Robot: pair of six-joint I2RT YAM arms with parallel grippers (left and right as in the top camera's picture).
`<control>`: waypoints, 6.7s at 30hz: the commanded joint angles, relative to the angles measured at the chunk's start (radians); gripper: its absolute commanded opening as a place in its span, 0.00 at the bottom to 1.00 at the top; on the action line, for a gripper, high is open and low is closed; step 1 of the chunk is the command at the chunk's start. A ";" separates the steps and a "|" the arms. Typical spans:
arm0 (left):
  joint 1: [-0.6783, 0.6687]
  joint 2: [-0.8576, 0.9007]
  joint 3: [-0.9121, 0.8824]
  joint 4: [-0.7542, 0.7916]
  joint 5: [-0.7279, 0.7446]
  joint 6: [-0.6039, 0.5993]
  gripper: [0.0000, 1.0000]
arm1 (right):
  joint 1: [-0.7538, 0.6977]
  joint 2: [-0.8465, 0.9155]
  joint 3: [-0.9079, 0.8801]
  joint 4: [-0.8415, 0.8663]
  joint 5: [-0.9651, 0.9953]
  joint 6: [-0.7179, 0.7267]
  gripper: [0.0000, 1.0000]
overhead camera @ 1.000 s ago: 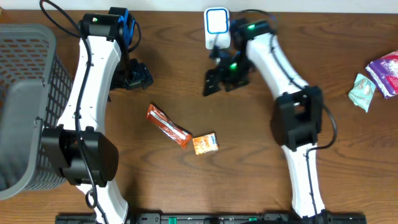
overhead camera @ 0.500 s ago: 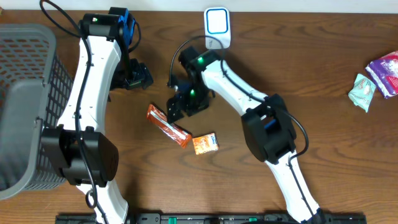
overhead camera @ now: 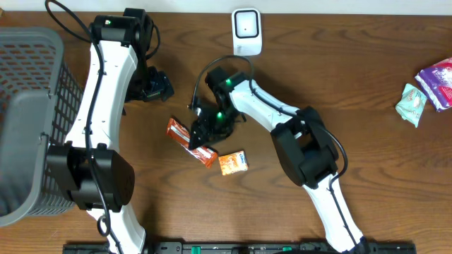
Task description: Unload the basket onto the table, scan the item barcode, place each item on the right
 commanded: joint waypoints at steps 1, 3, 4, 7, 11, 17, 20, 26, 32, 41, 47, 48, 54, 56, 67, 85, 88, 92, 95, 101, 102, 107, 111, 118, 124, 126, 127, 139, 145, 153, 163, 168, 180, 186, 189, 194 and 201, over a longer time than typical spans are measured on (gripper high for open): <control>0.004 0.008 -0.005 -0.003 -0.009 -0.002 0.98 | 0.024 0.016 -0.044 0.007 0.072 0.015 0.29; 0.003 0.008 -0.005 -0.003 -0.009 -0.002 0.98 | 0.026 0.016 -0.043 0.018 0.125 0.058 0.02; 0.003 0.008 -0.005 -0.003 -0.009 -0.002 0.98 | 0.026 0.015 -0.041 0.020 0.134 0.069 0.01; 0.003 0.008 -0.005 -0.003 -0.009 -0.002 0.98 | 0.018 0.015 -0.029 0.022 0.138 0.071 0.01; 0.004 0.008 -0.005 -0.003 -0.009 -0.002 0.98 | -0.007 0.005 0.023 -0.020 0.214 0.071 0.01; 0.004 0.008 -0.005 -0.003 -0.009 -0.002 0.98 | -0.042 -0.061 0.163 -0.151 0.507 0.071 0.01; 0.003 0.008 -0.005 -0.003 -0.009 -0.002 0.98 | -0.050 -0.102 0.219 -0.188 0.679 0.096 0.01; 0.003 0.008 -0.005 -0.003 -0.009 -0.002 0.98 | -0.042 -0.163 0.229 -0.214 1.074 0.184 0.01; 0.004 0.008 -0.005 -0.003 -0.009 -0.002 0.98 | -0.039 -0.152 0.208 -0.275 1.394 0.319 0.01; 0.003 0.008 -0.005 -0.003 -0.009 -0.002 0.98 | -0.039 -0.148 0.141 -0.240 1.403 0.340 0.01; 0.004 0.008 -0.005 -0.003 -0.009 -0.002 0.98 | -0.039 -0.148 0.139 -0.237 1.530 0.360 0.01; 0.003 0.008 -0.005 -0.003 -0.009 -0.002 0.98 | -0.039 -0.148 0.139 -0.241 1.554 0.381 0.01; 0.004 0.008 -0.005 -0.003 -0.009 -0.002 0.98 | -0.039 -0.148 0.053 -0.188 1.598 0.420 0.01; 0.004 0.008 -0.005 -0.003 -0.009 -0.002 0.98 | -0.039 -0.148 -0.008 -0.142 1.612 0.418 0.01; 0.004 0.008 -0.005 -0.003 -0.009 -0.002 0.98 | 0.042 -0.148 -0.169 -0.051 1.594 0.418 0.34; 0.003 0.008 -0.005 -0.003 -0.009 -0.002 0.98 | -0.017 -0.158 0.152 -0.219 1.200 0.319 0.49; 0.003 0.008 -0.005 -0.003 -0.009 -0.002 0.98 | -0.102 -0.158 0.195 -0.228 0.988 0.164 0.54; 0.003 0.008 -0.005 -0.003 -0.009 -0.002 0.98 | -0.187 -0.154 0.180 -0.219 0.791 0.021 0.54; 0.004 0.008 -0.005 -0.003 -0.009 -0.002 0.98 | -0.218 -0.154 0.138 -0.190 0.771 -0.012 0.55; 0.003 0.008 -0.005 -0.003 -0.009 -0.002 0.98 | -0.222 -0.153 0.038 -0.093 0.796 -0.024 0.55; 0.003 0.008 -0.005 -0.003 -0.009 -0.002 0.98 | -0.221 -0.153 0.023 -0.076 0.800 -0.024 0.55; 0.004 0.008 -0.005 -0.003 -0.009 -0.002 0.98 | -0.220 -0.152 -0.074 0.021 0.884 0.027 0.53; 0.003 0.008 -0.005 -0.003 -0.009 -0.002 0.98 | -0.220 -0.152 -0.097 0.032 0.901 0.034 0.31; 0.003 0.008 -0.005 -0.003 -0.009 -0.002 0.98 | -0.220 -0.154 -0.065 0.031 0.896 0.090 0.01; 0.003 0.008 -0.005 -0.003 -0.009 -0.002 0.98 | -0.220 -0.156 0.106 0.028 0.801 0.116 0.01; 0.003 0.008 -0.005 -0.003 -0.009 -0.002 0.98 | -0.221 -0.156 0.192 0.038 0.796 0.146 0.01; 0.003 0.008 -0.005 -0.003 -0.009 -0.002 0.98 | -0.222 -0.156 0.226 0.049 0.796 0.157 0.01; 0.003 0.008 -0.005 -0.003 -0.009 -0.002 0.98 | -0.225 -0.132 0.323 0.404 0.837 0.331 0.01; 0.003 0.008 -0.005 -0.003 -0.009 -0.002 0.98 | -0.243 -0.107 0.323 0.530 0.833 0.434 0.01; 0.004 0.008 -0.005 -0.003 -0.009 -0.002 0.98 | -0.289 -0.068 0.323 0.528 0.817 0.608 0.01; 0.003 0.008 -0.005 -0.003 -0.009 -0.002 0.98 | -0.309 -0.030 0.323 0.529 0.631 0.784 0.01; 0.003 0.008 -0.005 -0.003 -0.009 -0.002 0.98 | -0.311 -0.030 0.323 0.524 0.592 0.807 0.01; 0.004 0.008 -0.005 -0.003 -0.009 -0.002 0.98 | -0.522 -0.185 0.325 0.410 0.636 0.601 0.01; 0.003 0.008 -0.005 -0.003 -0.009 -0.002 0.98 | -0.709 -0.243 0.325 0.148 0.764 0.301 0.01; 0.004 0.008 -0.005 -0.003 -0.009 -0.002 0.98 | -0.802 -0.242 0.324 0.018 0.865 0.134 0.01; 0.003 0.008 -0.005 -0.003 -0.009 -0.002 0.98 | -0.913 -0.225 0.320 -0.087 0.999 -0.109 0.01; 0.003 0.008 -0.005 -0.003 -0.009 -0.002 0.98 | -1.027 -0.225 0.309 -0.054 1.055 -0.140 0.01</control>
